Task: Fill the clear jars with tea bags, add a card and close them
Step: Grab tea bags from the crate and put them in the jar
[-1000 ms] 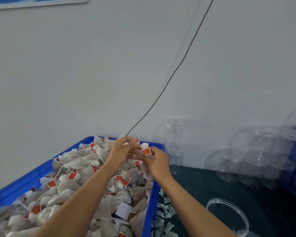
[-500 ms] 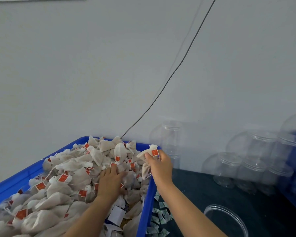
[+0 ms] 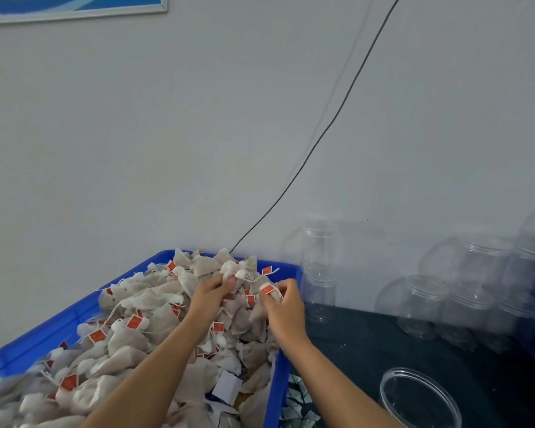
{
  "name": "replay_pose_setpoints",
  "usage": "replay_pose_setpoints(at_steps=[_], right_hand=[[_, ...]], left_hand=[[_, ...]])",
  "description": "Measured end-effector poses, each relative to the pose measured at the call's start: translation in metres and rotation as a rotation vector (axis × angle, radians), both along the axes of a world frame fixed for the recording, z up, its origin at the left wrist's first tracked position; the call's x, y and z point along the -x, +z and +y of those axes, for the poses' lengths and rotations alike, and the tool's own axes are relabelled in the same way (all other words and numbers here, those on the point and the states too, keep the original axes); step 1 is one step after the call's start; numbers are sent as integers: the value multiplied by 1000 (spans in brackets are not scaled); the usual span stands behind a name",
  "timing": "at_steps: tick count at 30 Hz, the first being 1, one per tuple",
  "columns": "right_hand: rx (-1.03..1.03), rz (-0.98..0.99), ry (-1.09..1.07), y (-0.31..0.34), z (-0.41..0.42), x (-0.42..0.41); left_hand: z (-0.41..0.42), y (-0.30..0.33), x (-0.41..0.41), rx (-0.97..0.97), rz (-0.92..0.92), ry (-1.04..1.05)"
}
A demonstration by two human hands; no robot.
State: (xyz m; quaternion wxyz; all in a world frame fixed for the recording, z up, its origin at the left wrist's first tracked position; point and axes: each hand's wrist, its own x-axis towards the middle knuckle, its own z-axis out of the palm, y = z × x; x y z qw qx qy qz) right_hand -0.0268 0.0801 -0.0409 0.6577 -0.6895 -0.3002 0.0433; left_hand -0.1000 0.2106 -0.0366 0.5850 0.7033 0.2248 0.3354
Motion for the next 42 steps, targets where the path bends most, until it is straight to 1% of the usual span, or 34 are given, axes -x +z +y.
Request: replay_pose_setpoints(at_steps=[5, 8, 11, 12, 13, 14, 16, 17, 18, 20, 24, 25, 27, 30, 34, 36, 38, 42], right_hand=[[-42, -36, 202, 3, 0, 5], [-61, -86, 179, 0, -1, 5], [-37, -146, 136, -6, -1, 4], [-13, -147, 111, -7, -1, 4], [-2, -133, 84, -9, 0, 3], [-6, -114, 56, -10, 0, 2], [-22, -116, 14, -11, 1, 2], [-19, -128, 7, -12, 2, 2], [-15, -140, 5, -12, 2, 2], [-12, -147, 6, -14, 3, 1], [44, -175, -11, -15, 5, 1], [52, -183, -17, -15, 5, 1], [65, -201, -31, -16, 6, 1], [85, -212, -38, -15, 5, 2], [134, -245, -22, -15, 3, 3], [154, -256, -14, -15, 3, 4], [179, -281, -14, -15, 2, 4], [232, -330, 15, -15, 1, 6]], left_hand=[[-11, 16, 14, -165, 35, -311], [-10, 19, 18, -205, 85, -413], [7, 13, 22, -178, 277, -452], [14, 8, 22, -210, 350, -419], [22, 2, 22, -285, 415, -346], [29, -6, 22, -384, 481, -230], [35, -22, 22, -567, 598, 63], [35, -27, 22, -640, 625, 183], [34, -31, 20, -711, 634, 251], [31, -36, 17, -880, 665, 238], [25, -41, 9, -1259, 820, -38], [24, -44, 6, -1318, 868, -79], [20, -47, 0, -1436, 945, -98], [24, -48, -4, -1555, 989, -123], [32, -50, -4, -1589, 994, -148], [35, -50, -4, -1520, 959, -109], [35, -47, -1, -1306, 829, -7], [30, -35, 13, -873, 424, 309]])
